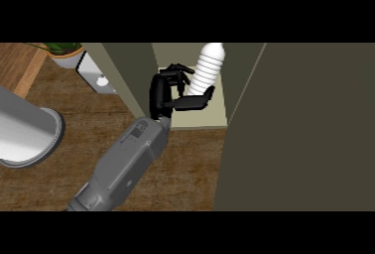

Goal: Pick up the bottled water, place it into the cabinet and close the cabinet

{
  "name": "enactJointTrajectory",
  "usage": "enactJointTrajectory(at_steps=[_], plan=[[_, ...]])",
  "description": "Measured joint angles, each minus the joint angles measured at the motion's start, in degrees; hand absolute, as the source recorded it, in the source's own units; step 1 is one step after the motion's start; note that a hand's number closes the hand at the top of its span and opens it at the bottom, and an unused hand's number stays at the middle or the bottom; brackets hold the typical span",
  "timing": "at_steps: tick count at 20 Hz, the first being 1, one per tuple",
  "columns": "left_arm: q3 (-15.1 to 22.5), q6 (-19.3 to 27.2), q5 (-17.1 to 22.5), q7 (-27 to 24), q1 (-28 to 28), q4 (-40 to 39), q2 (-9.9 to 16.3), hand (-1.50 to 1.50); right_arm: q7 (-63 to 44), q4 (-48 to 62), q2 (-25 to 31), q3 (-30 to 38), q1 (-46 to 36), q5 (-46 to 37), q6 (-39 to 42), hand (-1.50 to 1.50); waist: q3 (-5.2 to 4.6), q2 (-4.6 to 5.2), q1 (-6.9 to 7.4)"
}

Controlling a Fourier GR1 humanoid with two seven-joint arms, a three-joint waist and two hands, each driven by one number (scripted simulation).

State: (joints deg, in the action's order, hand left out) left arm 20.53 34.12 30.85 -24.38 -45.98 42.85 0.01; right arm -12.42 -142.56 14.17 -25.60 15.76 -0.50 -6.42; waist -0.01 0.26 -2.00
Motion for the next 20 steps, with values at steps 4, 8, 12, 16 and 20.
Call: enactJointTrajectory(at_steps=[4,8,12,16,20], plan=[[-1.3,0.8,0.3,-2.5,-3.1,-7.1,0.0,1.5,1.8,-0.1,0.3,1.1,1.6,0.5,1.2,-1.5,0.01,0.12,-0.32],[-1.6,2.7,1.1,-5.4,-5.6,-13.2,0.0,1.5,3.6,0.3,0.2,1.1,3.0,1.0,2.4,-1.5,0.01,0.23,-0.77],[-3.1,3.2,1.0,-7.6,-8.9,-19.6,0.0,1.5,3.4,0.1,0.2,1.3,2.9,1.2,2.9,-1.5,-0.01,0.42,-1.04],[-4.3,3.8,0.9,-10.2,-11.1,-24.3,0.1,1.5,4.1,0.1,0.2,2.3,3.6,1.7,3.6,-1.5,-0.01,0.52,-1.31],[-4.8,4.2,-0.4,-11.2,-14.0,-29.2,0.1,-1.5,5.1,0.4,0.3,2.4,3.9,1.9,4.7,-1.5,-0.01,0.78,-1.68]])
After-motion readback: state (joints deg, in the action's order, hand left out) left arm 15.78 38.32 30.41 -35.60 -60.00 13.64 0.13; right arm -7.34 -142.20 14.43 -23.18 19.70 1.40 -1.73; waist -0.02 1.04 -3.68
